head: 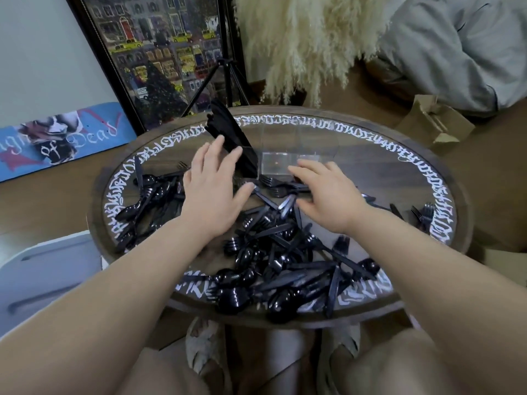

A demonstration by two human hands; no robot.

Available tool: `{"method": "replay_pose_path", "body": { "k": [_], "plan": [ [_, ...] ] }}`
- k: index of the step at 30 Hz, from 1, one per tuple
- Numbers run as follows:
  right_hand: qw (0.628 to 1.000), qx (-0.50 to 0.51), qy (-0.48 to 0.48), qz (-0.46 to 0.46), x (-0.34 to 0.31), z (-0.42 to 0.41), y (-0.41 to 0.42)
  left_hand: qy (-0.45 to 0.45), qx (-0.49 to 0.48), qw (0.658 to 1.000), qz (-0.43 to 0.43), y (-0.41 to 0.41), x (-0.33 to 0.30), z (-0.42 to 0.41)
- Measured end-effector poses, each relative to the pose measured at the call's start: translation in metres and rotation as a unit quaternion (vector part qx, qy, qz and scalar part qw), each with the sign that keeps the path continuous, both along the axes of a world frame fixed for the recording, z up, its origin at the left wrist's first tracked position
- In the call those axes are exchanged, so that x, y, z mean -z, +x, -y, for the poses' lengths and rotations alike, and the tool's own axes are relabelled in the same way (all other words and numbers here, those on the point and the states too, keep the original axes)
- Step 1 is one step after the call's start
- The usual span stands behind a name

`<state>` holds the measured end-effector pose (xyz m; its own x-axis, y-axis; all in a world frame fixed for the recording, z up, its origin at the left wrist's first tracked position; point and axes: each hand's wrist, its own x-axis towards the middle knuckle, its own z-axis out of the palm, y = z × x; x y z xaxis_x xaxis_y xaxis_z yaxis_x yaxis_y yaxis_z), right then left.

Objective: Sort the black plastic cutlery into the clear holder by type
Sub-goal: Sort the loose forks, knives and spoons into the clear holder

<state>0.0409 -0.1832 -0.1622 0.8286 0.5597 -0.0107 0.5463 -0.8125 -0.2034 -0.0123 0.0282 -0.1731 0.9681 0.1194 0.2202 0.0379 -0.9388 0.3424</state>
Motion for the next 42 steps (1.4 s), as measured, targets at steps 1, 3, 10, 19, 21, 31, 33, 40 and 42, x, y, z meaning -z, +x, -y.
{"method": "replay_pose_path", "body": {
  "k": [1, 3, 10, 19, 21, 31, 33, 40, 42],
  "plan": [
    [1.0, 0.009, 0.0, -0.006, 0.001, 0.009, -0.007, 0.008, 0.013, 1.0, -0.014, -0.007, 0.001, 0.003],
    [0.999, 0.025, -0.001, -0.025, 0.004, 0.027, -0.022, 0.026, 0.04, 0.997, -0.054, -0.021, 0.003, 0.009],
    [0.994, 0.045, -0.016, -0.098, 0.015, 0.071, -0.057, 0.123, 0.153, 0.951, -0.24, -0.073, 0.009, 0.034],
    [0.983, -0.006, -0.084, -0.165, 0.025, 0.084, -0.075, 0.178, 0.142, 0.922, -0.314, -0.086, 0.032, 0.042],
    [0.982, -0.014, -0.1, -0.158, 0.028, 0.081, -0.074, 0.174, 0.139, 0.926, -0.306, -0.082, 0.036, 0.043],
    [0.989, 0.02, -0.102, -0.108, 0.044, 0.081, -0.056, 0.1, 0.108, 0.945, -0.293, -0.065, 0.043, 0.035],
    [0.991, 0.039, -0.096, -0.089, 0.047, 0.08, -0.052, 0.088, 0.099, 0.948, -0.289, -0.065, 0.043, 0.032],
    [0.998, 0.05, -0.02, -0.039, 0.046, 0.058, -0.052, 0.025, 0.058, 0.977, -0.202, -0.066, 0.046, 0.014],
    [0.999, 0.008, 0.017, -0.031, 0.042, 0.047, -0.057, 0.011, 0.046, 0.983, -0.177, -0.065, 0.048, 0.008]
  ]
}}
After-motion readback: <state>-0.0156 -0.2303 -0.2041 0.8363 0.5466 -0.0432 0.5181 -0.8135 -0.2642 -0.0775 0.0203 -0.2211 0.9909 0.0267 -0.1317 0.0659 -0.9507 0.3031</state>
